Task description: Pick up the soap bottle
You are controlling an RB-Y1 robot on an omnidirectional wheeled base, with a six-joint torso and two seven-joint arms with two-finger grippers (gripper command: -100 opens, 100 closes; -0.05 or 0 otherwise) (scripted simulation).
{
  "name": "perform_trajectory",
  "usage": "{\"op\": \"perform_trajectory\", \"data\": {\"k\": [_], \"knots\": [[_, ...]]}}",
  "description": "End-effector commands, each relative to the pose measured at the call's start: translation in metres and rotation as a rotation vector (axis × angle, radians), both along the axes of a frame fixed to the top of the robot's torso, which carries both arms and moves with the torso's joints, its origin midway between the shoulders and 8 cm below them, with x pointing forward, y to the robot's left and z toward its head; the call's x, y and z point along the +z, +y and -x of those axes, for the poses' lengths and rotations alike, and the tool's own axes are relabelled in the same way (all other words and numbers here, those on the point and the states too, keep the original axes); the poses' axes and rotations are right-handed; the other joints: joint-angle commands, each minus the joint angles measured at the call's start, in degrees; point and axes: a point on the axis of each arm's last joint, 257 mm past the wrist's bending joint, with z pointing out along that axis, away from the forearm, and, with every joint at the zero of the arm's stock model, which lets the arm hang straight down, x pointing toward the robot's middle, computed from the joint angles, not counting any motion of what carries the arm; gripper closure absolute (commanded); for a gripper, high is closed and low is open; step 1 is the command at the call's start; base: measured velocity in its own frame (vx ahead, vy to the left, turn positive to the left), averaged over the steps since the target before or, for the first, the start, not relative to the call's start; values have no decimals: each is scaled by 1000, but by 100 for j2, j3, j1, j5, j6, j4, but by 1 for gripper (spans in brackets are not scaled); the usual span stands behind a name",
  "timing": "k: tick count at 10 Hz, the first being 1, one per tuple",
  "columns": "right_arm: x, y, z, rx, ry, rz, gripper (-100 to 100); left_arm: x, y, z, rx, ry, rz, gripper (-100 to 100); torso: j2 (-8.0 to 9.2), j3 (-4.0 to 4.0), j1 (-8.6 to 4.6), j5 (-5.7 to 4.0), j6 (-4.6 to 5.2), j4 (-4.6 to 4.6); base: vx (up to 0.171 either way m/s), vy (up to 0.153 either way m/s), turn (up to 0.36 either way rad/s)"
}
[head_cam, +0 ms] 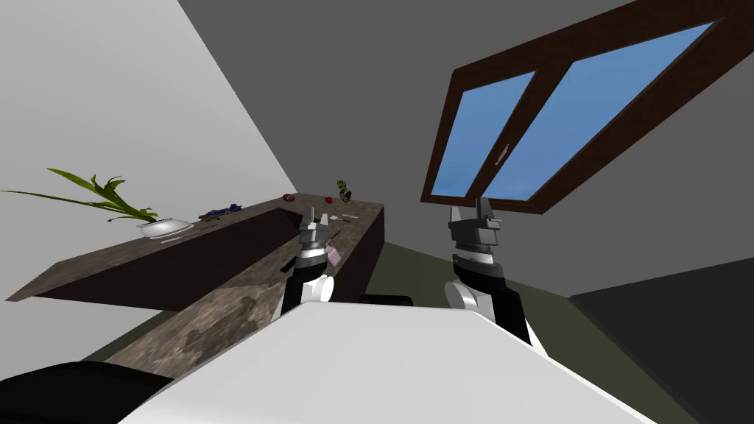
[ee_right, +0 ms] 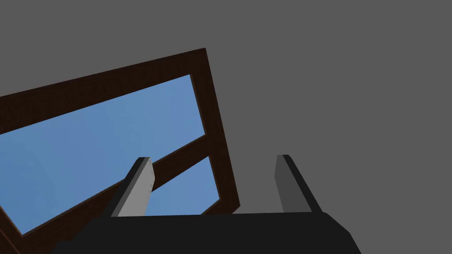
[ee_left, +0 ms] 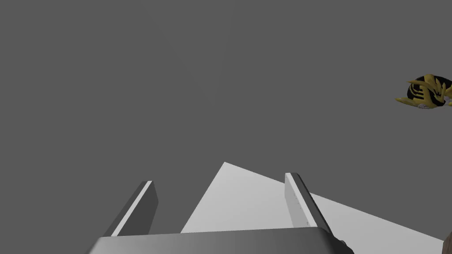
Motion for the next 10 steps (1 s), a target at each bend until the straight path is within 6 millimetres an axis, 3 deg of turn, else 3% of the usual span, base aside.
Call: {"op": "perform_trajectory", "data": {"k": [1,10], "knots": [[0,0,0,0,0,0,0,-11,2,-4,-18,43,-8,-100,0,0,0,0,0,0,16,-50,-14],[0,0,0,0,0,0,0,-87,33,-22,-58,341,53,-100,-12,-7,-37,-8,0,-3,25,-100,-4]]}}
